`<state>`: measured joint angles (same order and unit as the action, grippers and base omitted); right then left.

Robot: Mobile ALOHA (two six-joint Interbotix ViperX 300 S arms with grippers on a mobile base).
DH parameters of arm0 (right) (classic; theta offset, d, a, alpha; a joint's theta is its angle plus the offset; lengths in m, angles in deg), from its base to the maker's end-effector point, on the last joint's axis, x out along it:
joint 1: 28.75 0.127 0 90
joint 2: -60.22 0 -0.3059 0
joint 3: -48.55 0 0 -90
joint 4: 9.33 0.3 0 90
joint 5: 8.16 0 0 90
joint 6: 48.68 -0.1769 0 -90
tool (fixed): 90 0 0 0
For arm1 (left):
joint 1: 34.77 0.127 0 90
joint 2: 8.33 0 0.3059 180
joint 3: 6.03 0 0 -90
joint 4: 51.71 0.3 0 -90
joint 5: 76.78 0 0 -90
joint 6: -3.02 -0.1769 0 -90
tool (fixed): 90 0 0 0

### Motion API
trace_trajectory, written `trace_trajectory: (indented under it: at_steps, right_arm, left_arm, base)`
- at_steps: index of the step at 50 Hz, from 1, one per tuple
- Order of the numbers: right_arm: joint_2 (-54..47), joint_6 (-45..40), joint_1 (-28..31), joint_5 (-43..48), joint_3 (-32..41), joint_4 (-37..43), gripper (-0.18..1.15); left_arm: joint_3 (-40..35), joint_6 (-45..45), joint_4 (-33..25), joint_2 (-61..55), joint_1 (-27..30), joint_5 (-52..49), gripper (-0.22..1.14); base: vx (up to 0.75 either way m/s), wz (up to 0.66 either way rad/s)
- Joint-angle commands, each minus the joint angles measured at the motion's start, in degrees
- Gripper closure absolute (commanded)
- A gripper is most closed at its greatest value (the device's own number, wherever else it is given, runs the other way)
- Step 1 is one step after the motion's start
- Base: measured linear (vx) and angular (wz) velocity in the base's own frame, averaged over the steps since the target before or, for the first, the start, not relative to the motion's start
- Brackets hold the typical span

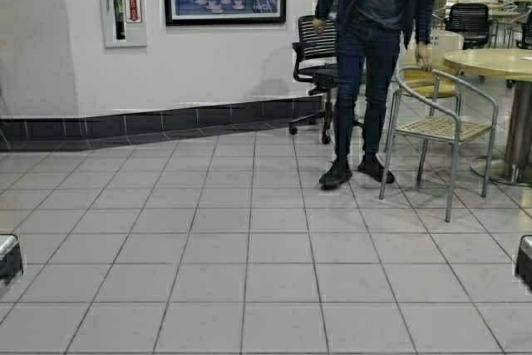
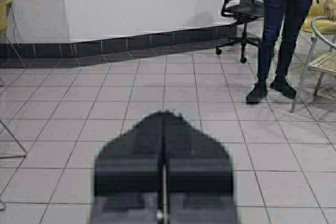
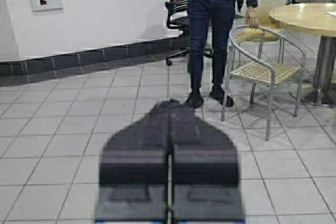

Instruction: Push the chairs under the table

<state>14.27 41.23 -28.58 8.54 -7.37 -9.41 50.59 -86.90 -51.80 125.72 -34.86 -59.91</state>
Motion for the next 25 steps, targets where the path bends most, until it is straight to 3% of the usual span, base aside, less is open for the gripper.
trace_trajectory:
  at_steps: [1, 25]
  right_arm:
    - [-0.62, 0.0, 0.35, -0.44, 0.35, -0.09, 0.96]
    - [-3.08, -0.09, 0.35, -3.52, 0.97, -0.09, 0.93]
  left_arm:
    - [-0.26, 0.26, -0.09, 0.09, -0.7, -1.49, 0.94]
    - [-1.05, -0.35, 0.0, -4.31, -0.7, -1.85, 0.89]
  base:
    - [0.0, 0.0]
    - [0.02, 0.02]
